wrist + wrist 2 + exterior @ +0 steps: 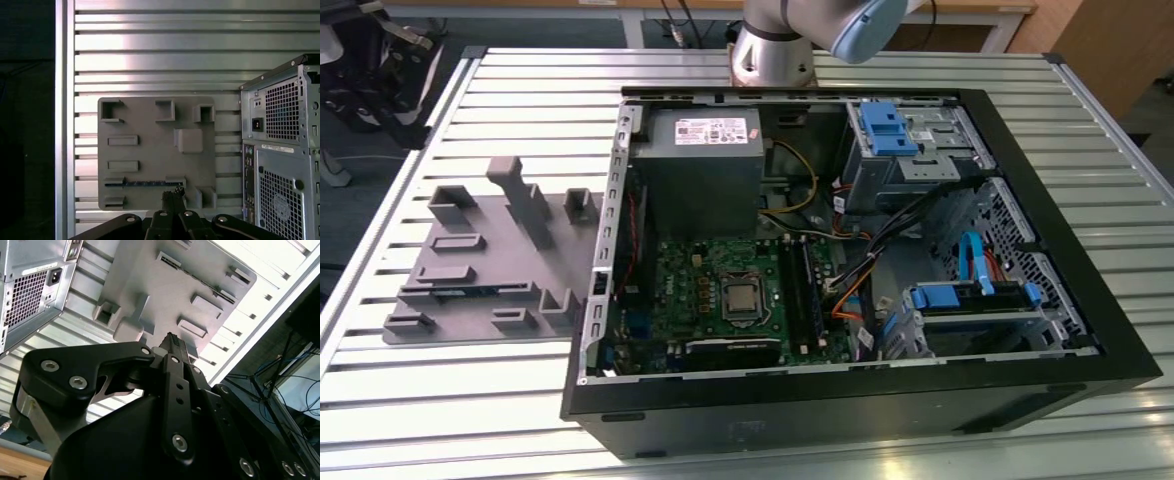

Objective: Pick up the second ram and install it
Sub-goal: 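Pick up the second ram and move it above second insertion slot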

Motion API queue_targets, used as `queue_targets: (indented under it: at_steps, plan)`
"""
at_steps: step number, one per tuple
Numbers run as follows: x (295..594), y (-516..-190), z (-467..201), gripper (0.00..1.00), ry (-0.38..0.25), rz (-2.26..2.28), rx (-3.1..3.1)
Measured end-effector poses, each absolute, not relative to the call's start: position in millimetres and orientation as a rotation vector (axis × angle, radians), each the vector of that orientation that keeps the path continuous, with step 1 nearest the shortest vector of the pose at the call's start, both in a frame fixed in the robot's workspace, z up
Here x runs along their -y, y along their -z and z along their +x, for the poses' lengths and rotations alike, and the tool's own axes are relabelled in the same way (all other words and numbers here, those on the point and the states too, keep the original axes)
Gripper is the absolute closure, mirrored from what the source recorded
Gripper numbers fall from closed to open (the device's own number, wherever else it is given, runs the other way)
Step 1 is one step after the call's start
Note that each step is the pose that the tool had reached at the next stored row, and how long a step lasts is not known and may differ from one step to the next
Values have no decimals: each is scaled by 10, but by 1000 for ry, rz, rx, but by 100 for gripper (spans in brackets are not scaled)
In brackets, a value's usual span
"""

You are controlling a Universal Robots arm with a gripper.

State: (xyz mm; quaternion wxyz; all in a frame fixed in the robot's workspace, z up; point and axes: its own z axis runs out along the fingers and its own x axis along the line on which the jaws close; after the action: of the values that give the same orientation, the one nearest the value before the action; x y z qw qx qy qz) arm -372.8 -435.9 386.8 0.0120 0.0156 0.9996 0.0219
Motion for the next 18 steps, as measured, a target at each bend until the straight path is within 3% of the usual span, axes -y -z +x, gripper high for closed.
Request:
queue_targets:
  at_steps: [18]
  plan:
    - [4361, -3868, -3736, 89, -69, -11, -3118]
